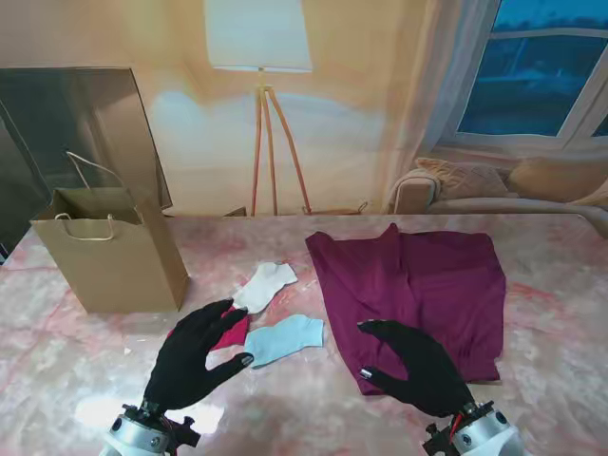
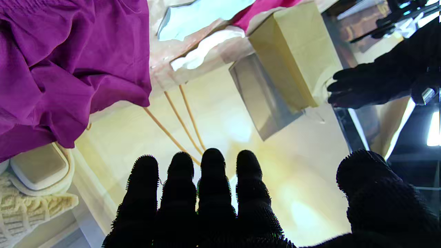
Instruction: Fold the socks and the shorts into the kraft paper bag
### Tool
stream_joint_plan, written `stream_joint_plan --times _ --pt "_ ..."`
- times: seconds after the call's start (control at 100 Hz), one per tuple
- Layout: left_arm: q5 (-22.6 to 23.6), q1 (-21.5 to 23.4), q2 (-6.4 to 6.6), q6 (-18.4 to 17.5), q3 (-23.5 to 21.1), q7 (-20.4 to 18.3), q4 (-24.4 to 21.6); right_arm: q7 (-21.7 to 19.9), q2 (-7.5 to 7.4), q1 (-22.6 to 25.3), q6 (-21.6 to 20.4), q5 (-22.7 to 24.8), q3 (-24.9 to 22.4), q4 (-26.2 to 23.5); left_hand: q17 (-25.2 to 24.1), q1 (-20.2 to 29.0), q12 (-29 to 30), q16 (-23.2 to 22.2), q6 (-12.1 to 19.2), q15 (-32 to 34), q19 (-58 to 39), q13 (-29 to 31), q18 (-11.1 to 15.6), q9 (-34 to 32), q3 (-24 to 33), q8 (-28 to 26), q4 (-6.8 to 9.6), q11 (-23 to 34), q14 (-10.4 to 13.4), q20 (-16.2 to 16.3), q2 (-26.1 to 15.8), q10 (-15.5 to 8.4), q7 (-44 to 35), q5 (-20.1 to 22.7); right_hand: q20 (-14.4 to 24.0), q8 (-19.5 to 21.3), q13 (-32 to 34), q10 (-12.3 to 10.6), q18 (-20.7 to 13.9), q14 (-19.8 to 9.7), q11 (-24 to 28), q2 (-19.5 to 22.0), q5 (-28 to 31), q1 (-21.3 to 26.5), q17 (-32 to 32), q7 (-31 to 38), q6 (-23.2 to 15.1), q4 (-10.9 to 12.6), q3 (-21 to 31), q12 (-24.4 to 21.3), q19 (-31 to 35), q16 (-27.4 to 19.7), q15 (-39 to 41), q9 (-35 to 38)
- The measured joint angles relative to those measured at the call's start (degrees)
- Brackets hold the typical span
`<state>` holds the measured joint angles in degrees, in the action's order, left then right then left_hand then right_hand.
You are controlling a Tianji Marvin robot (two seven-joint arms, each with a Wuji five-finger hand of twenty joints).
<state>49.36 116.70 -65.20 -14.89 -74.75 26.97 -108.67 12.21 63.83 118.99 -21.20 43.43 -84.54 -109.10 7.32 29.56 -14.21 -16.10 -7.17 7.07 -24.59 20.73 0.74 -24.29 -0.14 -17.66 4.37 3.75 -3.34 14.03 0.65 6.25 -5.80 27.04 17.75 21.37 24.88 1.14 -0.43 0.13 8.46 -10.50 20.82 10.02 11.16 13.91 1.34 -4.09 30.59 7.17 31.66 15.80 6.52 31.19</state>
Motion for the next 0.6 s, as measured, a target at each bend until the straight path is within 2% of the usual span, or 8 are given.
stream_joint_plan --times 0.4,0.52,0.6 --pt "0.38 0.45 0.04 0.11 -0.87 -1.7 -1.05 0.32 0.02 0.65 0.27 -0.22 0.13 -0.1 0.35 0.0 0.0 0.02 0.0 0.0 -0.59 0.01 0.0 -0.15 0.0 0.11 0.0 0.0 0.0 0.0 0.0 -0.01 -0.01 0.09 0.0 -0.54 0.0 0.0 0.01 0.0 0.03 0.53 0.0 0.48 0.0 0.0 -0.59 0.0 -0.6 0.07 0.52 0.0 0.0 0.0" --pt "0.8 1.27 0.05 0.19 -2.29 -3.06 -3.07 0.3 0.02 0.39 0.46 -0.58 0.64 -0.09 1.26 0.06 0.0 0.02 0.0 0.0 -1.47 0.3 0.0 -0.67 0.0 0.11 0.0 0.1 0.0 0.0 0.0 -0.01 -0.02 0.15 -0.01 -0.6 0.0 0.0 0.04 0.0 0.12 0.71 1.28 0.48 0.0 1.06 -0.75 0.0 -0.6 0.07 0.65 0.0 0.01 0.0" --pt "1.13 2.02 0.06 0.44 -4.08 -5.26 -5.6 0.03 0.02 0.0 0.64 -0.72 0.94 -0.09 2.09 0.51 0.0 0.02 0.16 0.0 -2.5 1.29 -0.08 -3.06 0.02 0.11 0.0 0.23 0.0 0.0 0.0 -0.01 -0.98 1.45 -0.01 -0.6 0.0 0.0 0.04 0.0 0.12 0.79 1.28 0.48 0.0 1.06 -0.76 0.0 -0.6 0.07 0.65 0.0 0.01 0.0"
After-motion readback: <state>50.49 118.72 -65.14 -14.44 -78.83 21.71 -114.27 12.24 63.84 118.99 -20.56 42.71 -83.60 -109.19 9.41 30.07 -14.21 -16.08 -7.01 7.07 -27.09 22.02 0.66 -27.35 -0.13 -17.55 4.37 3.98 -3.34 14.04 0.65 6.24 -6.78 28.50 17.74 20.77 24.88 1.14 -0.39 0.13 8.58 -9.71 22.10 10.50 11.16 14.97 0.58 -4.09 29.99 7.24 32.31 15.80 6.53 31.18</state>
